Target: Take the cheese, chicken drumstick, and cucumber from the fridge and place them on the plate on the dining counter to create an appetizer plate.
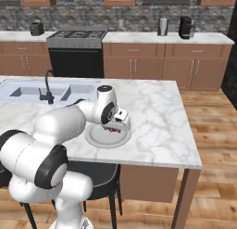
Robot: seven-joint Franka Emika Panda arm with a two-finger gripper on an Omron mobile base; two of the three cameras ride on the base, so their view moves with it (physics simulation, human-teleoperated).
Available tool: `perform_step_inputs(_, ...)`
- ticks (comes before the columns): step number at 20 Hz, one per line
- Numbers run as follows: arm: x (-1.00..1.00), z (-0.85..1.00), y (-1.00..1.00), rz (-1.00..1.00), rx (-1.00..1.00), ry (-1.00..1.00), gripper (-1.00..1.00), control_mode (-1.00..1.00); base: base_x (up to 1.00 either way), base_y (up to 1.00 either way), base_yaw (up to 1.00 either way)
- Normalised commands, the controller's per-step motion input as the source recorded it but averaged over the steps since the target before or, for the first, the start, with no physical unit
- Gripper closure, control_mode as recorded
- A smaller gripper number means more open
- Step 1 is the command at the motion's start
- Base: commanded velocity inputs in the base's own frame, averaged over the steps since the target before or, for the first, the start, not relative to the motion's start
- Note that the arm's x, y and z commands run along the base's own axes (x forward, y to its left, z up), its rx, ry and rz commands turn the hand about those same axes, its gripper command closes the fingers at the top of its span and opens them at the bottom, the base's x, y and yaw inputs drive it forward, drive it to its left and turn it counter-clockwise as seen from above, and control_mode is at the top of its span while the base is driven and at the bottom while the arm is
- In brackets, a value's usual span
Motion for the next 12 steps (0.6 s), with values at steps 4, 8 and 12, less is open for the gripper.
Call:
perform_step_inputs(4, 0.74, -0.62, 0.00, 0.00, 0.00, 0.19, 1.00, -1.00, 0.00, 0.00, 0.00)
perform_step_inputs(8, 0.70, -0.49, 0.00, 0.00, 0.00, 0.16, 1.00, -1.00, 0.00, 0.00, 0.00)
perform_step_inputs(12, 0.61, -0.42, -0.02, 0.00, 0.00, 0.13, 1.00, -1.00, 0.00, 0.00, 0.00)
